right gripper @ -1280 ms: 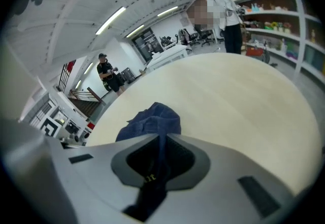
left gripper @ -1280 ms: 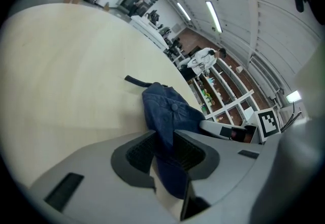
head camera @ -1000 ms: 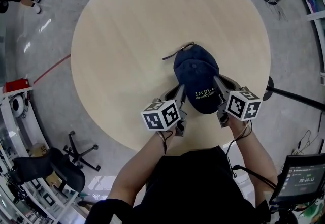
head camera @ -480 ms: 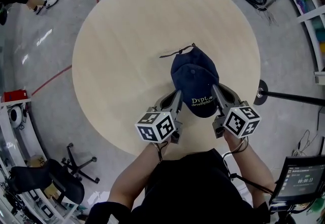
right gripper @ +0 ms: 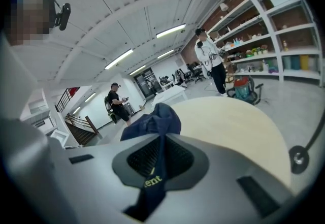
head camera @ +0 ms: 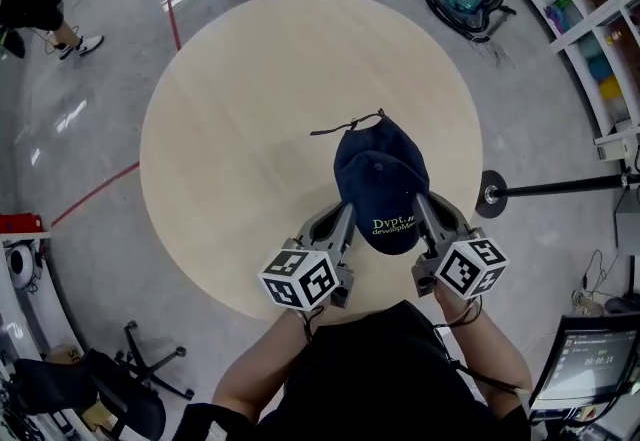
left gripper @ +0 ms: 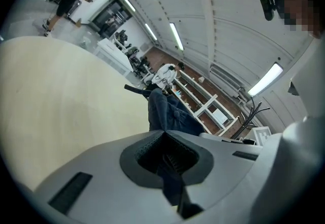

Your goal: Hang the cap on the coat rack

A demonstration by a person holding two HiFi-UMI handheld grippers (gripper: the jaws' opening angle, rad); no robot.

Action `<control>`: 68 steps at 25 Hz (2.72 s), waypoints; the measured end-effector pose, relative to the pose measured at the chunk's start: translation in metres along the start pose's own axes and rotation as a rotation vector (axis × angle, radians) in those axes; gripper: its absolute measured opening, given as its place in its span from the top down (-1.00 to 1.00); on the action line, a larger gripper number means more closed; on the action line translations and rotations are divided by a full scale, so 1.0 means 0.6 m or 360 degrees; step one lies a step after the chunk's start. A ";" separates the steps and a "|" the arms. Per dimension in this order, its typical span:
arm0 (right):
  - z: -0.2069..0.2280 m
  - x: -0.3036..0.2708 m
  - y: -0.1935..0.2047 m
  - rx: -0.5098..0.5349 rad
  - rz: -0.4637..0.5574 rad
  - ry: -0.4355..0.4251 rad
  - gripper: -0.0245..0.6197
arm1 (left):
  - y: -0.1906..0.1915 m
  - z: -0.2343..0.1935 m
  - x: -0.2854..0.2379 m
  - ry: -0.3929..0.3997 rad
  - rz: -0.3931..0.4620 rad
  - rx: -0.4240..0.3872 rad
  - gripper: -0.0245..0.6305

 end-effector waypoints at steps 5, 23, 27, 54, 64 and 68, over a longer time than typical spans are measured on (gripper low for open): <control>-0.028 0.073 -0.006 -0.0012 0.0094 0.0080 0.83 | -0.002 0.036 0.029 0.0155 -0.0029 0.0011 0.88; -0.005 0.294 -0.023 -0.0028 0.0475 0.0375 0.83 | 0.056 0.211 0.025 0.0532 -0.0260 -0.0231 0.88; 0.018 0.370 -0.023 -0.0031 0.0542 0.0406 0.83 | 0.106 0.270 0.036 0.0572 -0.0280 -0.0256 0.88; 0.177 0.901 -0.003 0.0135 0.0975 0.0570 0.83 | 0.440 0.697 0.120 0.1037 -0.0362 -0.0682 0.88; 0.196 0.994 0.013 0.0200 0.1114 0.0681 0.83 | 0.501 0.769 0.113 0.1239 -0.0354 -0.0761 0.88; 0.202 1.035 -0.001 0.0232 0.1168 0.0782 0.83 | 0.517 0.820 0.098 0.1364 -0.0383 -0.0768 0.88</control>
Point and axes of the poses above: the fingertips, and each gripper's own axes: x backward along the fingers, z to its right, y out of its underside, the point moved 8 cm from there along x, backward along the fingers, and after that the axes turned 11 degrees about z, right-handed, at the moved point
